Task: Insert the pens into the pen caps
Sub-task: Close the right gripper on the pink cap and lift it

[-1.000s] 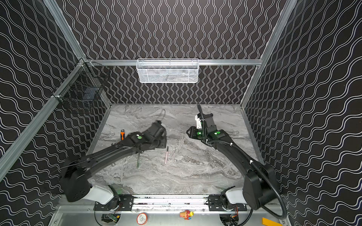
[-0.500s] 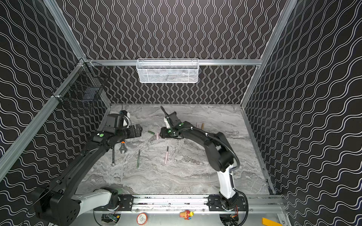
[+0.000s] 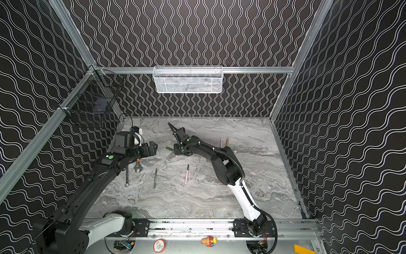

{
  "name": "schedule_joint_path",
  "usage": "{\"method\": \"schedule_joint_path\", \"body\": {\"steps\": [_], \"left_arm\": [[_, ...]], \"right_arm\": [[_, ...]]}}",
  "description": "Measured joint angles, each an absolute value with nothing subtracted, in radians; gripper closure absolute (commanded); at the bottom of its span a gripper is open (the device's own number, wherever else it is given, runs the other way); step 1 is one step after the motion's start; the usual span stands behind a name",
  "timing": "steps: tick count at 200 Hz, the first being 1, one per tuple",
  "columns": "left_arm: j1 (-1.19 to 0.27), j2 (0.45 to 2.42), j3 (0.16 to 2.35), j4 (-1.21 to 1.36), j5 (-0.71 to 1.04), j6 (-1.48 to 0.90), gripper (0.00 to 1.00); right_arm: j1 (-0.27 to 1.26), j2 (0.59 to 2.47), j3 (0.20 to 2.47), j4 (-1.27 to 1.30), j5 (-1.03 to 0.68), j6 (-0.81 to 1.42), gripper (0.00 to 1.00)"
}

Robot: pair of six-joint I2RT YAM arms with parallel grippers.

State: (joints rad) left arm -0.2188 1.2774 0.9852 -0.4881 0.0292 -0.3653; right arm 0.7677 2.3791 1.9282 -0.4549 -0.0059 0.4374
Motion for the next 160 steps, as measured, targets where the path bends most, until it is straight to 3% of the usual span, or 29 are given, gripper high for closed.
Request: {"method": "schedule_joint_path", "body": {"steps": [101, 160], "left_arm": [[-0.219, 1.258, 0.968, -0.477, 0.039, -0.369, 0.04], [-0.218, 1.258, 0.968, -0.466, 0.039, -0.371, 0.04]], "right_arm": [[0.777, 2.437, 1.988, -0.459, 0.054, 0.453, 0.63], [0.778, 2.452, 2.006, -0.457, 0.068, 0.451, 0.72]]}}
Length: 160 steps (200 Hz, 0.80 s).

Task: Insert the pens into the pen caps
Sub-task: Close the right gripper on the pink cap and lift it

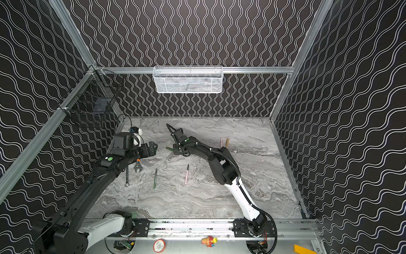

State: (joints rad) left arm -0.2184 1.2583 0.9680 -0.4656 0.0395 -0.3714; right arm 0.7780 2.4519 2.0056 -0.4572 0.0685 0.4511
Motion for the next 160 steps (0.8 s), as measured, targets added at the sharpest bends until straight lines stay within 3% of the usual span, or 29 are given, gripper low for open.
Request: {"method": "schedule_joint_path", "body": {"steps": [160], "left_arm": [[-0.218, 1.272, 0.968, -0.465, 0.040, -0.371, 0.04]], "right_arm": [[0.759, 2.327, 1.819, -0.407, 0.121, 0.430, 0.77]]}}
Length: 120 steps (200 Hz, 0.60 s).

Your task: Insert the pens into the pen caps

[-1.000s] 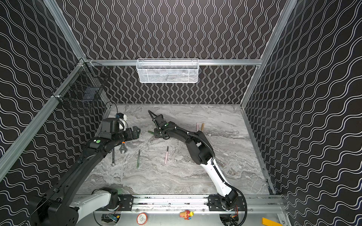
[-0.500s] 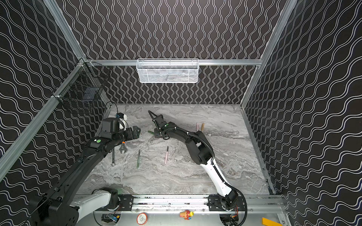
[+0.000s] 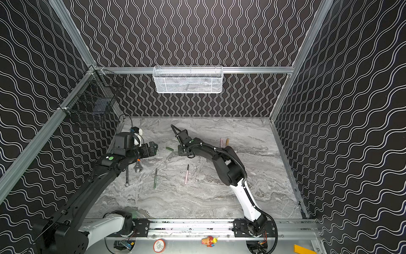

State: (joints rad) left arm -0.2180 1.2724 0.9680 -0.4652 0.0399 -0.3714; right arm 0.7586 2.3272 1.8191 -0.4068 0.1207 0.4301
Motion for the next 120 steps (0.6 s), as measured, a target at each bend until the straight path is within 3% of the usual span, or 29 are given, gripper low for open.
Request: {"method": "schedule_joint_path", "body": {"steps": [36, 120], "left_arm": [[-0.218, 1.273, 0.968, -0.465, 0.040, -0.371, 0.04], [-0.218, 1.271, 0.968, -0.465, 0.040, -0.371, 0.04]], "right_arm": [[0.761, 2.351, 1.872, -0.408, 0.120, 0.418, 0.69], [0.761, 2.422, 1.982, -0.458, 0.139, 0.380, 0.65]]}}
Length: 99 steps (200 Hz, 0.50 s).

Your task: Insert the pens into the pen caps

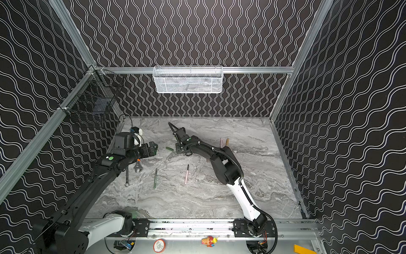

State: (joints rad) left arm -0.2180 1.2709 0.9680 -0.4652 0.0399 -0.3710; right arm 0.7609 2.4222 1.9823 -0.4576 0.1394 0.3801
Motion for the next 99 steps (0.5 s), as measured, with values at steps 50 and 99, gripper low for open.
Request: {"method": "schedule_joint_path", "body": {"steps": [50, 99], "left_arm": [[-0.218, 1.270, 0.968, -0.465, 0.040, -0.371, 0.04], [-0.218, 1.272, 0.968, -0.465, 0.040, -0.371, 0.04]], "right_arm": [[0.765, 2.479, 2.044, -0.469, 0.162, 0.363, 0.72], [0.770, 2.448, 1.993, -0.467, 0.216, 0.358, 0.78]]}}
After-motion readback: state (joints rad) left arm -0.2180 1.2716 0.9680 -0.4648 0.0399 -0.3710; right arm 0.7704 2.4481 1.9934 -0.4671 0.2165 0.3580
